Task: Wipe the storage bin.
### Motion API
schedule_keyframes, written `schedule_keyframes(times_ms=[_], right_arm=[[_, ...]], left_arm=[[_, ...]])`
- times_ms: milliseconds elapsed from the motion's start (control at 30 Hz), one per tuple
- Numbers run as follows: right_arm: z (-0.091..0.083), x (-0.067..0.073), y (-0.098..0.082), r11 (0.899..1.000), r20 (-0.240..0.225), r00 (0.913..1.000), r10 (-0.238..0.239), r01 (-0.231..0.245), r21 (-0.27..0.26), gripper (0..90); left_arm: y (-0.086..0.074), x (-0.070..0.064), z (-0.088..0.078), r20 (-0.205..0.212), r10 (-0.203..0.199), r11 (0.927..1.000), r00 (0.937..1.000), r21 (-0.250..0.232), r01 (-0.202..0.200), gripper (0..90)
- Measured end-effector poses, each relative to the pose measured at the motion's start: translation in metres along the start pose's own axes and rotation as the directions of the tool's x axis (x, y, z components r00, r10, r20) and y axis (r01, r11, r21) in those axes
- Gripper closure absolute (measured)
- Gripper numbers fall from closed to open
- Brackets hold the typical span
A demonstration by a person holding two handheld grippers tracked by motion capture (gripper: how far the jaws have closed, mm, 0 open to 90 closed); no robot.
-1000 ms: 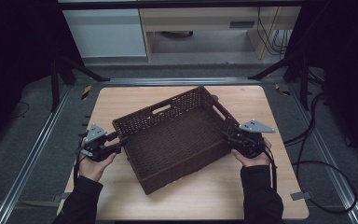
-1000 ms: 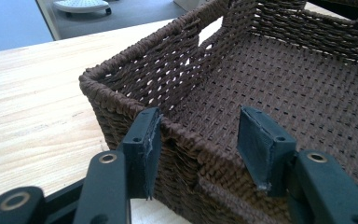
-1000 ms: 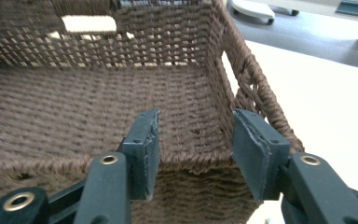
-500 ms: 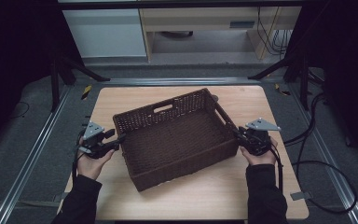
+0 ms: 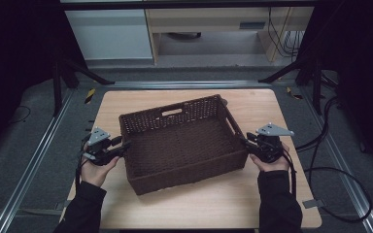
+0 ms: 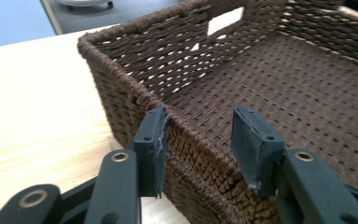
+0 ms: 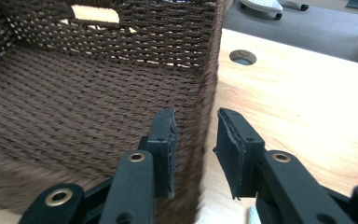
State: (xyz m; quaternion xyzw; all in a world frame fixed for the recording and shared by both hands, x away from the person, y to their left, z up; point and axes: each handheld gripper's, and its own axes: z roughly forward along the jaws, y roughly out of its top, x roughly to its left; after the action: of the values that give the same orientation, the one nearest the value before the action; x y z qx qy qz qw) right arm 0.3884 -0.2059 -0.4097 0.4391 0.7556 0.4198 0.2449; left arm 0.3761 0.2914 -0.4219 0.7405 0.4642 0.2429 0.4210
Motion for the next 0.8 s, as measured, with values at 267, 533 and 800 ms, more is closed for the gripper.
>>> schedule_keyframes(times_ms=[267, 533, 800], right_arm=[[0.009, 0.003, 0.0, 1.0, -0.012, 0.9996, -0.025, 0.026, 0.016, 79.3], [-0.006, 0.01, -0.002, 0.999, -0.076, 0.997, -0.011, 0.015, 0.045, 75.5], [0.008, 0.007, 0.003, 1.0, -0.056, 0.9983, 0.016, -0.016, -0.015, 71.1]], left_arm=[[0.001, 0.001, -0.009, 0.019, -0.014, 0.9999, 0.9997, -0.003, 0.014, 51.2], [-0.006, -0.007, -0.009, 0.02, 0.017, 0.9994, 0.9997, 0.031, -0.017, 53.5], [-0.003, 0.003, -0.005, 0.004, 0.009, 0.9996, 1.0, 0.029, -0.009, 58.3]])
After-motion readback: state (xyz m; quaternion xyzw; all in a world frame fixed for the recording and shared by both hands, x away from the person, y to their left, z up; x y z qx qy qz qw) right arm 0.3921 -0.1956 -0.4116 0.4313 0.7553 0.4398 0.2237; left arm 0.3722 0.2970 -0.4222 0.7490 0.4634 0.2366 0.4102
